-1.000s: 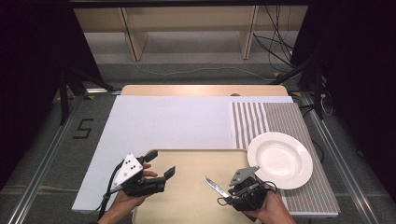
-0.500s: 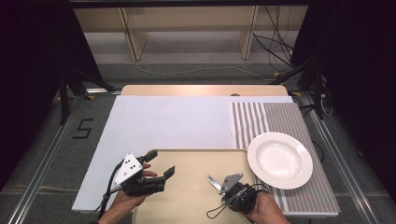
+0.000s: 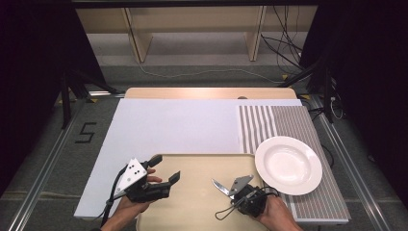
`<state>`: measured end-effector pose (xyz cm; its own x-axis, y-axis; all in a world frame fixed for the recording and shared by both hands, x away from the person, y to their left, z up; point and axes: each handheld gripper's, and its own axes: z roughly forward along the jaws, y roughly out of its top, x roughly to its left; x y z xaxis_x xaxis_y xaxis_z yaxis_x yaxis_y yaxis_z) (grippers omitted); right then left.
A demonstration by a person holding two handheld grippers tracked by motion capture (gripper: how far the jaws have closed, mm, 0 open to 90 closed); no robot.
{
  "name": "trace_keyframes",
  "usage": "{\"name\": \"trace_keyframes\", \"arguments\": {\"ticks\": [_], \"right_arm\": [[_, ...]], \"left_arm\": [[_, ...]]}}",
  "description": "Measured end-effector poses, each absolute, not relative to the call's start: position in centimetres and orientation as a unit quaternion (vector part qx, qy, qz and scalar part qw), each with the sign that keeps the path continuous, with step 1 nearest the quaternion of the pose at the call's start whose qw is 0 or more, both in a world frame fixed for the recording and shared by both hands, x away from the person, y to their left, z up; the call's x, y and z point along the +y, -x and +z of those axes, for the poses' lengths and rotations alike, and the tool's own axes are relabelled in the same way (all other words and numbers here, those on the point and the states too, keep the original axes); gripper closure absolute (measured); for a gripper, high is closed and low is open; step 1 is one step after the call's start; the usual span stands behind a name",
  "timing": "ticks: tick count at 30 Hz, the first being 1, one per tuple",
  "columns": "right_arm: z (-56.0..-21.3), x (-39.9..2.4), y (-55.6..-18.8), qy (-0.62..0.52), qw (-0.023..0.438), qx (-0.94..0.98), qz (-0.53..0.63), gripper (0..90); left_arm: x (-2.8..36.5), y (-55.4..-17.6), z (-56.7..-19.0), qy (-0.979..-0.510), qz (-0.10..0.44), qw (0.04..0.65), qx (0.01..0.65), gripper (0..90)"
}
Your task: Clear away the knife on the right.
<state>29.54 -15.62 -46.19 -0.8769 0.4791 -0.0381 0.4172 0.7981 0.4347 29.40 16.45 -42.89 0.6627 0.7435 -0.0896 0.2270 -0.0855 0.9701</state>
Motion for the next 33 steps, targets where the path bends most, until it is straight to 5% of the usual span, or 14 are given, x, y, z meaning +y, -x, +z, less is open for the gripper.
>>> {"name": "trace_keyframes", "arguments": {"ticks": [33], "right_arm": [[-45.8, -18.8, -31.2, -0.299, 0.114, 0.931, 0.177, 90.0]], "left_arm": [[16.4, -29.3, -42.8, -0.702, 0.222, 0.583, 0.344, 17.4]]}}
